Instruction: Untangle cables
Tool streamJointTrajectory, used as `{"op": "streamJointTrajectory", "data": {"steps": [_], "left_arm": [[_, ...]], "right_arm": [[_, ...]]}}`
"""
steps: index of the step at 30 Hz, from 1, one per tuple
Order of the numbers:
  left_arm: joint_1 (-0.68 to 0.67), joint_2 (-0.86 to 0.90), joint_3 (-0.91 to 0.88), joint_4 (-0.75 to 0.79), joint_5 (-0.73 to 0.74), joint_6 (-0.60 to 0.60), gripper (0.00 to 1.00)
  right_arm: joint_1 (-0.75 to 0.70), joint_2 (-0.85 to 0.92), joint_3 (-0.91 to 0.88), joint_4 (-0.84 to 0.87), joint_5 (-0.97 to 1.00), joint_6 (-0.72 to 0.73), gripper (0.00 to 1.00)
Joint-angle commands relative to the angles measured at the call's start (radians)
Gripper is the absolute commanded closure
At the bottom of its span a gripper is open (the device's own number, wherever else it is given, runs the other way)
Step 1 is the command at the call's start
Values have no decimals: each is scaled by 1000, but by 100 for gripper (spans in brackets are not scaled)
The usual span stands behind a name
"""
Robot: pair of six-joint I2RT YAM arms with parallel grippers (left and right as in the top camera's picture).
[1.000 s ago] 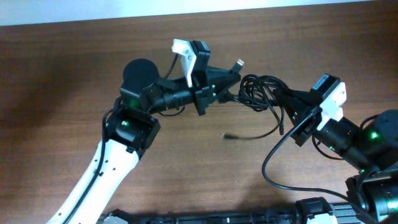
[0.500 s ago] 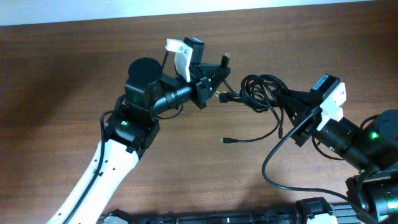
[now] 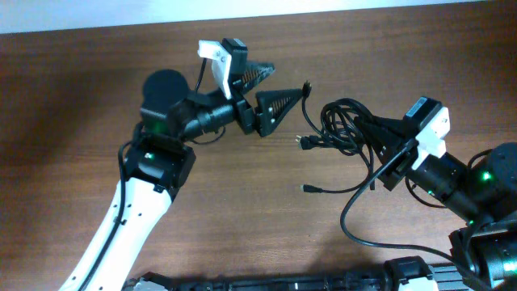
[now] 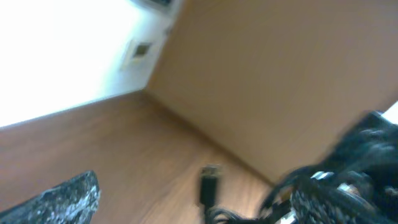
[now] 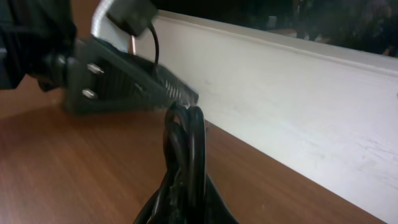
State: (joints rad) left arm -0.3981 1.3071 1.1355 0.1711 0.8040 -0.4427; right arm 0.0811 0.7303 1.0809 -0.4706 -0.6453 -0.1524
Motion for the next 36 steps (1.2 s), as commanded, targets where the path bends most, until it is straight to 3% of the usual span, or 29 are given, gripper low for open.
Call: {"op": "streamJointTrajectory", "data": {"steps": [1, 7, 13, 28, 31, 36], "left_arm": [[15, -11, 8, 84, 270, 64, 1], [15, -11, 8, 109, 475, 233, 2], [15, -11, 8, 109, 592, 338, 2], [-18, -11, 8, 109, 610, 343, 1], [-29, -11, 8, 113, 610, 344, 11], [-43, -11, 8, 113, 610, 343, 45]], "right_arm": [[-3, -9, 11, 8, 2, 10, 96], [-3, -9, 11, 43, -93, 11, 96], [-3, -9, 11, 121, -199, 37, 96], [-3, -8, 11, 210, -309, 64, 96], [-3, -8, 11, 210, -309, 64, 96], [-3, -8, 11, 210, -309, 64, 96]]}}
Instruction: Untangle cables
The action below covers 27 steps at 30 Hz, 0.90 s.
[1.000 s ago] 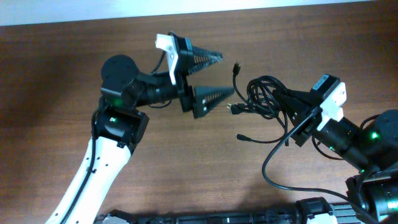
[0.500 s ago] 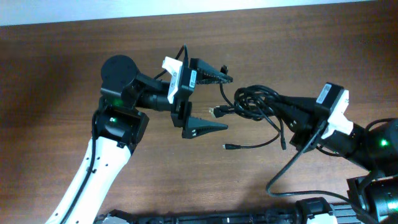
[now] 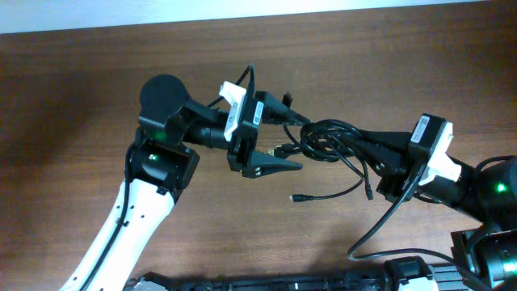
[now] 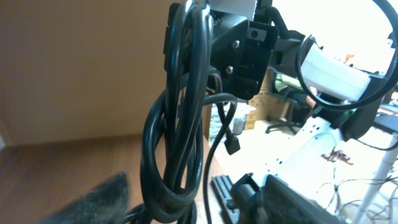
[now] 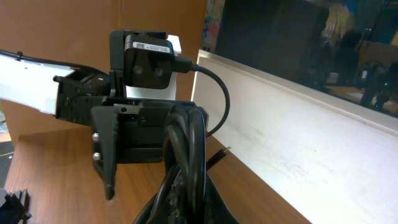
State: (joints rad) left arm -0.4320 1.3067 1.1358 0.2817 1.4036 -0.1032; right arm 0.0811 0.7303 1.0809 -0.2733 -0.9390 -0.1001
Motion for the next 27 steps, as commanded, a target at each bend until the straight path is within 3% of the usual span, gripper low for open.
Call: {"op": "streamJointTrajectory", "data": {"steps": [1, 10, 19, 27], "left_arm": [[-9, -11, 8, 2, 9, 4, 55], [-9, -11, 8, 2, -13, 4, 100], [32, -11, 8, 19, -47, -29, 100], [152, -11, 8, 21, -294, -349, 100]], "right_arm": [[-3, -8, 11, 13, -16, 11, 96], [-3, -8, 11, 13, -15, 11, 96], [-4, -9, 11, 12, 61, 11, 96], [-4, -9, 11, 10, 61, 11, 96]]}}
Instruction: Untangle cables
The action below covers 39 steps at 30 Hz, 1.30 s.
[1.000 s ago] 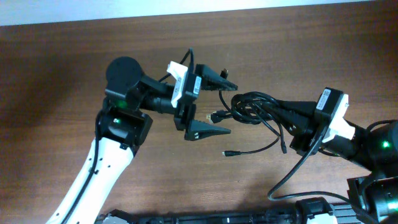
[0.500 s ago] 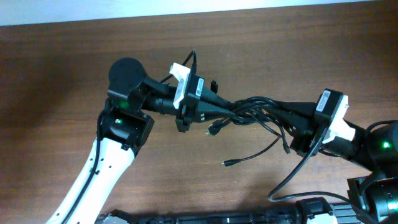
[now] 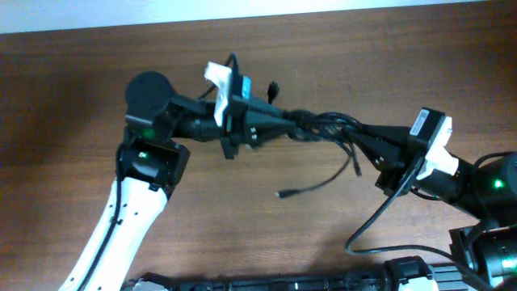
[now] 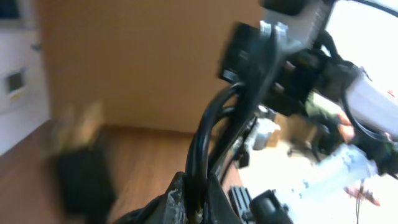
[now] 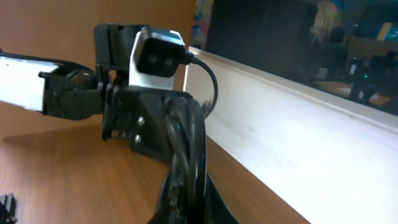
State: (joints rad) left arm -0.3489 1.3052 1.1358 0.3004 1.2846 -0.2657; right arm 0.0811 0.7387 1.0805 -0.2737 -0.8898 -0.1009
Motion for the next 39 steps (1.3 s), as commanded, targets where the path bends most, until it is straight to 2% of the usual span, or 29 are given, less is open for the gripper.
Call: {"op": "streamJointTrajectory", "data": {"steps": [1, 9, 12, 17, 20, 22, 23, 25, 26, 28, 33, 36, 39], "left_arm": [[78, -10, 8, 2, -204, -239, 100], [79, -9, 8, -1, -358, -592, 100], [79, -9, 8, -49, -453, -755, 100], [79, -10, 8, -256, -651, -1035, 100], [79, -9, 8, -363, -687, -1161, 100], [79, -9, 8, -415, -704, -1205, 100], [79, -9, 8, -420, -705, -1207, 98], [79, -10, 8, -422, -691, -1206, 73], [80, -10, 8, -422, -681, -1202, 65], [79, -10, 8, -421, -674, -1149, 70], [79, -10, 8, -383, -639, -940, 92], [80, -10, 8, -283, -588, -813, 92], [79, -9, 8, -237, -592, -642, 77]], "right_arm": [[-4, -17, 12, 8, 11, 12, 96], [-4, -17, 12, -37, 12, 11, 96], [-4, -17, 12, -42, 12, 11, 96], [-4, -17, 12, -44, 12, 11, 96], [-4, -17, 12, -44, 12, 11, 96], [-4, -17, 12, -44, 14, 11, 96], [-4, -17, 12, -44, 22, 11, 96], [-4, -17, 12, -48, 43, 11, 96], [-4, -17, 12, -48, 42, 11, 96], [-4, -17, 12, -48, 42, 11, 96], [-4, -17, 12, -98, 82, 11, 96], [-4, -17, 12, -141, 115, 12, 96], [-4, -17, 12, -197, 156, 12, 96]]}}
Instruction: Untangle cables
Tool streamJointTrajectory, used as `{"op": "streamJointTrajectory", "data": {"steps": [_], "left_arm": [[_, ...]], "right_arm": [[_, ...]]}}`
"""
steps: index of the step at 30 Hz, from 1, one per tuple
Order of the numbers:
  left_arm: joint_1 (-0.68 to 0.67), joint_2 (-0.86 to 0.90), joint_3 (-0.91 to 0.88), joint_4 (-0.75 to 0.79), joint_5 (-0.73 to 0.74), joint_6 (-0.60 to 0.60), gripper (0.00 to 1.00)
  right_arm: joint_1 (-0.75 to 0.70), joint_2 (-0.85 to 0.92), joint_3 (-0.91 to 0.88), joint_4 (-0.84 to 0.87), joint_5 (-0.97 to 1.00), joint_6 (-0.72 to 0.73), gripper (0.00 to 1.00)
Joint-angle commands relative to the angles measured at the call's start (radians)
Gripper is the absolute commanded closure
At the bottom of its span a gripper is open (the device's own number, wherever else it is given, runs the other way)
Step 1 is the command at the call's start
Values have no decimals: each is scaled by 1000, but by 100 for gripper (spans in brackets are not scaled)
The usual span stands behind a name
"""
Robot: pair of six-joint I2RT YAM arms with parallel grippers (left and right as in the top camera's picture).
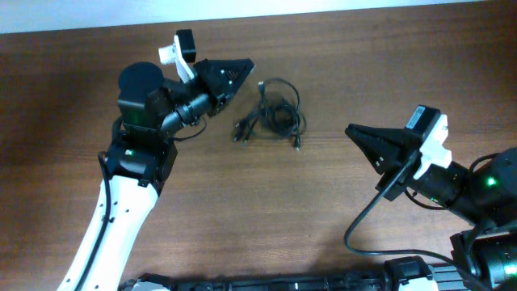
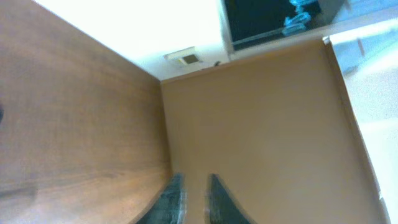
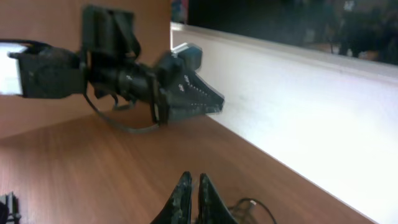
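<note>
The black cable bundle [image 1: 272, 115] lies on the table in a loose coil, its plug ends sticking out at the left and bottom. In the right wrist view only one loop of the cable [image 3: 252, 203] shows. My left gripper [image 1: 247, 65] hangs up and to the left of the bundle, shut and empty; its own view has its tips [image 2: 194, 179] against the wall. My right gripper [image 1: 350, 129] points at the bundle from the right, apart from it, shut on nothing [image 3: 193, 178].
The brown wooden table [image 1: 266, 202] runs to a white wall [image 3: 323, 106] at the far edge. My left arm [image 3: 118, 78] shows in the right wrist view above the table.
Both grippers were shut on the bundle, which was stretched in the air between them. Now it lies on the table, and both grippers stand apart from it, empty and shut.
My right gripper held the tangled bundle while my left stood open beside it. The left was then open round the bundle, then shut on it, with the bundle pulled long between both. Now it lies on the table, let go by both.
</note>
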State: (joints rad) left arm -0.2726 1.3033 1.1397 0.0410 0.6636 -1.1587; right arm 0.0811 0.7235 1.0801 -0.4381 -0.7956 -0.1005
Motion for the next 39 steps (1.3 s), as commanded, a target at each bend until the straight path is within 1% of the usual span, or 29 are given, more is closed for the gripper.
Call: {"op": "streamJointTrajectory", "data": {"steps": [1, 4, 6, 7, 8, 9, 10, 12, 13, 14, 15, 16, 18, 19, 21, 23, 24, 25, 27, 28, 31, 34, 36, 37, 39], "left_arm": [[3, -7, 4, 15, 4, 342, 70], [3, -6, 4, -72, -82, 609, 53], [3, -6, 4, -141, -86, 719, 44], [3, -6, 4, -188, -86, 768, 41], [3, -5, 4, -237, -90, 803, 40], [3, -3, 4, -263, -93, 817, 39], [3, 5, 4, -318, -96, 838, 36], [2, 19, 4, -383, -96, 872, 31], [1, 26, 4, -410, -95, 893, 29], [1, 32, 4, -431, -95, 912, 28], [-2, 44, 4, -462, -87, 955, 27], [-8, 58, 4, -485, -66, 1004, 25], [-26, 89, 4, -512, -7, 1113, 25], [-39, 106, 4, -524, 14, 1181, 25], [-68, 142, 4, -538, 7, 1300, 25], [-90, 179, 4, -531, -11, 1363, 23], [-95, 192, 4, -528, -19, 1376, 22], [-101, 212, 4, -522, -40, 1382, 19], [-105, 252, 4, -521, -61, 1386, 18], [-105, 267, 4, -521, -60, 1385, 14], [-106, 320, 4, -517, -61, 1386, 13], [-108, 380, 4, -505, -58, 1386, 13], [-114, 418, 4, -502, -58, 1386, 17], [-121, 430, 4, -502, -58, 1386, 21], [-144, 450, 4, -500, -58, 1386, 21]], "right_arm": [[-4, -2, 12, -57, 80, 11, 96], [-4, -2, 12, -135, 140, 11, 96], [-4, -2, 12, -178, 173, 12, 96], [-4, -2, 12, -201, 188, 11, 95], [-3, -2, 12, -223, 204, 12, 76], [-4, -2, 12, -236, 209, 11, 69], [-4, -2, 12, -263, 211, 11, 65], [-4, -2, 12, -301, 211, 11, 47], [-4, -2, 12, -324, 223, 11, 40], [-4, -2, 12, -348, 239, 11, 37], [-3, -2, 12, -375, 261, 12, 32], [-4, -2, 12, -409, 287, 12, 27], [-4, -2, 12, -467, 326, 12, 22], [-4, -2, 12, -484, 334, 12, 21], [-3, -2, 12, -517, 337, 12, 20], [-4, -2, 12, -531, 337, 12, 20], [-4, -2, 12, -536, 337, 12, 20], [-4, -2, 12, -543, 337, 12, 19], [-4, -2, 12, -554, 337, 12, 19], [-4, -2, 12, -558, 337, 12, 19], [-4, -2, 12, -562, 337, 12, 19], [-3, -2, 12, -561, 337, 12, 19], [-3, -2, 12, -561, 337, 12, 19], [-3, -2, 12, -561, 337, 12, 19], [-3, -2, 12, -561, 337, 12, 19]]}}
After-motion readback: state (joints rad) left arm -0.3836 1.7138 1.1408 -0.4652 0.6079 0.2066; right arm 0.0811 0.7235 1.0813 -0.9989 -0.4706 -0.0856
